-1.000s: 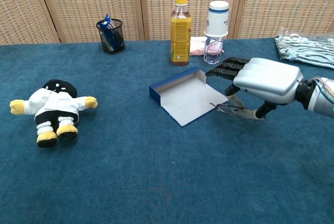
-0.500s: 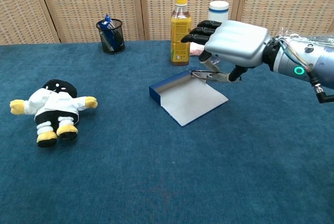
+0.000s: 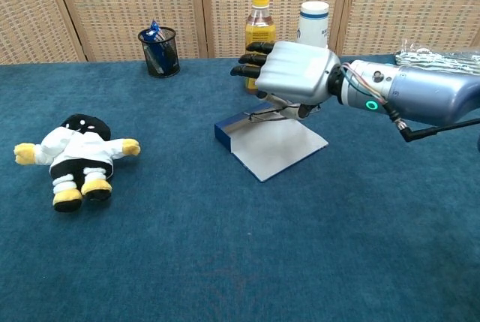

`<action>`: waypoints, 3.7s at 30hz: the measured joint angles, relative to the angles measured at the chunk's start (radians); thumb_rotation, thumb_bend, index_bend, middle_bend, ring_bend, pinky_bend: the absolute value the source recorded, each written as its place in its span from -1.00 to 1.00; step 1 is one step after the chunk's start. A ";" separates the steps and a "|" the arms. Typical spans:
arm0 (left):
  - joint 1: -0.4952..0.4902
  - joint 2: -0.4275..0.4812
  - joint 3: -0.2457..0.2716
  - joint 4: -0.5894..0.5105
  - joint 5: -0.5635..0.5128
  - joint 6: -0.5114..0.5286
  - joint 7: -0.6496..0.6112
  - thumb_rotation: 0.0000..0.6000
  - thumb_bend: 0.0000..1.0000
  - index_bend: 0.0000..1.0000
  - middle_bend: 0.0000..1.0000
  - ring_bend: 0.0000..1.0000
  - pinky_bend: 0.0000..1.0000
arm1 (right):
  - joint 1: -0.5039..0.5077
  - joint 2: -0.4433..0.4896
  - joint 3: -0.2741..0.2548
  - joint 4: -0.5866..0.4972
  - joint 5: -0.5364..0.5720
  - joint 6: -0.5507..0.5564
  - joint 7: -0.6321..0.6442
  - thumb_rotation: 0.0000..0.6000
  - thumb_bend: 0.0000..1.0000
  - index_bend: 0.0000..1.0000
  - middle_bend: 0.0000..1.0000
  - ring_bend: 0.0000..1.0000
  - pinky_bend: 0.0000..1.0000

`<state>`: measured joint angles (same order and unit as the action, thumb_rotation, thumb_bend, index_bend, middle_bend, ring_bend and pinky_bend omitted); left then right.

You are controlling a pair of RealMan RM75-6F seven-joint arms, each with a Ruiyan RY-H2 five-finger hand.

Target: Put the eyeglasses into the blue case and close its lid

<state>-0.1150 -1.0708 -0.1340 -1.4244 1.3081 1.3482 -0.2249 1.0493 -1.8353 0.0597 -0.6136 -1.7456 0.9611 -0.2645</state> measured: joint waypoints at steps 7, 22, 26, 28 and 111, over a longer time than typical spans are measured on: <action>-0.005 -0.003 -0.002 0.010 -0.016 -0.023 -0.002 1.00 -1.00 -1.00 -1.00 -1.00 -1.00 | 0.033 -0.050 -0.019 0.071 -0.011 -0.021 -0.027 1.00 0.03 0.32 -0.86 -1.00 -0.95; -0.011 -0.005 -0.005 0.024 -0.030 -0.046 -0.017 1.00 -1.00 -1.00 -1.00 -1.00 -1.00 | 0.086 -0.157 -0.071 0.239 -0.019 -0.069 -0.028 1.00 0.03 0.32 -0.86 -1.00 -0.93; -0.012 -0.005 -0.006 0.028 -0.034 -0.052 -0.021 1.00 -1.00 -1.00 -1.00 -1.00 -1.00 | 0.086 -0.172 -0.081 0.267 -0.016 -0.072 -0.026 1.00 0.03 0.32 -0.86 -1.00 -0.93; -0.013 -0.005 -0.006 0.029 -0.035 -0.055 -0.023 1.00 -1.00 -1.00 -1.00 -1.00 -1.00 | 0.085 -0.183 -0.082 0.282 -0.008 -0.074 -0.026 1.00 -0.01 0.31 -0.86 -1.00 -0.93; -0.029 -0.010 -0.002 0.041 -0.042 -0.097 -0.032 1.00 -1.00 -1.00 -1.00 -1.00 -1.00 | 0.201 -0.003 0.155 -0.240 1.051 -0.488 -0.259 1.00 1.00 -0.50 -0.35 -0.91 -0.93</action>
<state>-0.1441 -1.0811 -0.1358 -1.3835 1.2666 1.2510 -0.2573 1.2503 -1.8378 0.2143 -0.8536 -0.6946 0.4732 -0.5236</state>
